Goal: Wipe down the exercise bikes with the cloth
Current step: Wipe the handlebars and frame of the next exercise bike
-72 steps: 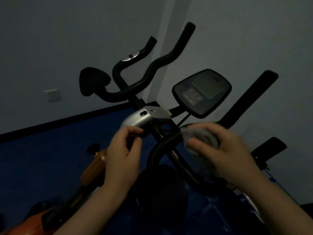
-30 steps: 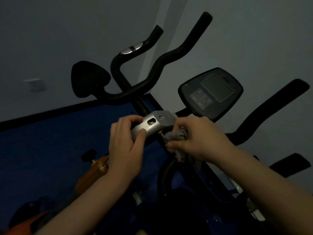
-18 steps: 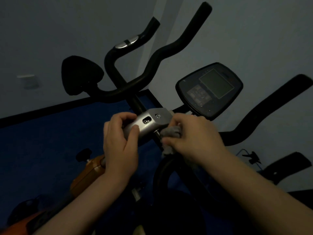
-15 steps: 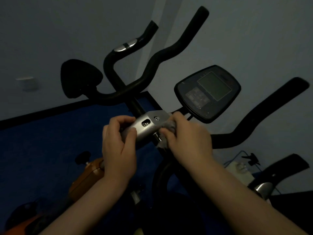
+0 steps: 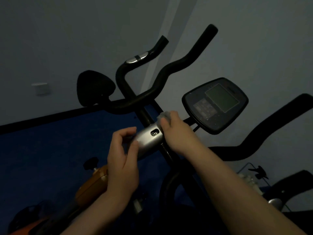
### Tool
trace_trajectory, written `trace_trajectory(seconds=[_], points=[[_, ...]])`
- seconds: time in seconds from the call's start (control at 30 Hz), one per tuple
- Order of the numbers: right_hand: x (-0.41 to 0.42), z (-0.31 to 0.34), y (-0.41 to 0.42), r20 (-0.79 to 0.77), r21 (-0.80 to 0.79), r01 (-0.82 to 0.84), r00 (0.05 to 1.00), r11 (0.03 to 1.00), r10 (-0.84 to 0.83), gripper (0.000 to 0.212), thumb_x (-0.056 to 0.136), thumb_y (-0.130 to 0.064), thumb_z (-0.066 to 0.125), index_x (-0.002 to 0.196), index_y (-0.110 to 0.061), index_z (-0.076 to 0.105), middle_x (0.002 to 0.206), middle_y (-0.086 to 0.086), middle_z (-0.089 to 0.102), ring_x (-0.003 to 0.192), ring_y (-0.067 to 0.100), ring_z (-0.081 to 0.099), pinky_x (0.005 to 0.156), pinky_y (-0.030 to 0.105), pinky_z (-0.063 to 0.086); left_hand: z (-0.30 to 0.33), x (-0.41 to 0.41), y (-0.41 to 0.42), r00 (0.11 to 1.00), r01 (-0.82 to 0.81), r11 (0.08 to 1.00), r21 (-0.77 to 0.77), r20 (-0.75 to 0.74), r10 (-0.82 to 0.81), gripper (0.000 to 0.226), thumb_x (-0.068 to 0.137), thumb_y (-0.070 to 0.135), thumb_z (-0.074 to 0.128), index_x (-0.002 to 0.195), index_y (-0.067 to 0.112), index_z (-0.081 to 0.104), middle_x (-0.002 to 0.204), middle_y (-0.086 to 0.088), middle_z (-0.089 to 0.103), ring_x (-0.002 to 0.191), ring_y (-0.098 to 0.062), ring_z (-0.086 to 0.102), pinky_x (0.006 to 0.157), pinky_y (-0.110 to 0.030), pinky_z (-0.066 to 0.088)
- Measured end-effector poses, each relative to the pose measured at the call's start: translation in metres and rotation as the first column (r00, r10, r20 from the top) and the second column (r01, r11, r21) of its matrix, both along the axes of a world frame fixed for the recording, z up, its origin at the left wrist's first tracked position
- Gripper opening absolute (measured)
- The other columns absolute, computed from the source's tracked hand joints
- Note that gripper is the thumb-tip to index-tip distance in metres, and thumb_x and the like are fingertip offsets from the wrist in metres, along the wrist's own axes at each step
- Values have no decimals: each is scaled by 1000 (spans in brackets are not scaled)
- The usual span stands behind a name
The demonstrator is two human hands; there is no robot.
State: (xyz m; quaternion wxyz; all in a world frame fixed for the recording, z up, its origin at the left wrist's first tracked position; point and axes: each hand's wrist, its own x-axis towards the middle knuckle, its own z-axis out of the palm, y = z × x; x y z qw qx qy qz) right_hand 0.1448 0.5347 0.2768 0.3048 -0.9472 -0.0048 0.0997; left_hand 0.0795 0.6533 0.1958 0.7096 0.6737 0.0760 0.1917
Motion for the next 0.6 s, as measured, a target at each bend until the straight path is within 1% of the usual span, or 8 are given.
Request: trace_trajectory(seconds=[0.1, 0.23, 0.3, 0.37, 0.4, 0.43, 0.53, 0.6], points=[[-31, 1, -1, 121, 97, -179, 979, 979, 167, 24, 98, -31, 43, 120, -36, 50, 115, -7, 56, 102, 8, 55, 85, 27, 47, -3, -2, 3, 999, -19, 997, -74, -49, 15, 19, 90, 22, 47, 106, 29, 55, 105, 14, 59, 96, 2, 57, 77, -9, 43], [-11, 7, 2, 105, 252, -238, 970, 938, 218, 22, 92, -24, 52, 106, -36, 62, 109, -8, 64, 105, 9, 58, 98, 38, 45, -4, -4, 3, 997, -23, 985, -169, -79, 10, 15, 96, 16, 44, 105, 20, 55, 105, 5, 62, 92, 3, 59, 75, -7, 45], [-17, 0, 17, 212, -61, -497, 841, 866, 498, 21, 88, -28, 55, 107, -30, 63, 116, -9, 60, 116, 9, 49, 109, 34, 33, -1, -2, 6, 996, -44, 969, -245, -90, 23, 15, 99, 21, 41, 106, 18, 54, 102, 2, 62, 88, 2, 60, 73, -10, 47], [-31, -10, 22, 159, -438, -656, 616, 614, 772, 27, 88, -35, 56, 114, -29, 59, 132, -10, 52, 134, 11, 32, 117, 34, 12, 2, -1, 11, 994, -64, 945, -321, -102, 33, 18, 100, 29, 38, 105, 20, 52, 98, 1, 62, 84, -2, 62, 74, -16, 49], [-35, -11, 15, 118, -509, -675, 560, 534, 820, 29, 87, -35, 57, 116, -30, 58, 138, -11, 47, 139, 10, 25, 118, 34, 7, 4, 0, 14, 993, -64, 927, -369, -113, 24, 18, 101, 29, 36, 104, 20, 52, 98, 0, 63, 86, -4, 63, 78, -20, 50], [-34, -9, 8, 127, -510, -676, 553, 532, 824, 31, 88, -34, 57, 118, -30, 57, 142, -12, 44, 140, 7, 21, 118, 30, 6, 4, 2, 17, 993, -62, 912, -405, -119, 14, 19, 101, 29, 35, 103, 20, 52, 101, -2, 63, 91, -8, 64, 84, -25, 51], [-25, 1, 1, 283, -219, -490, 796, 844, 535, 31, 91, -33, 56, 122, -27, 56, 135, -12, 48, 128, -3, 32, 112, 15, 17, 3, 4, 21, 992, -36, 906, -421, -123, -17, 27, 91, 40, 37, 101, 21, 53, 109, -7, 62, 104, -19, 63, 92, -34, 49], [-26, -4, 19, 295, -203, -363, 863, 909, 410, 29, 92, -35, 53, 120, -27, 58, 131, -9, 51, 125, 5, 39, 111, 30, 28, 1, 1, 18, 992, -15, 918, -396, -123, -36, 31, 88, 43, 36, 101, 20, 53, 108, -6, 62, 103, -18, 63, 91, -31, 48]])
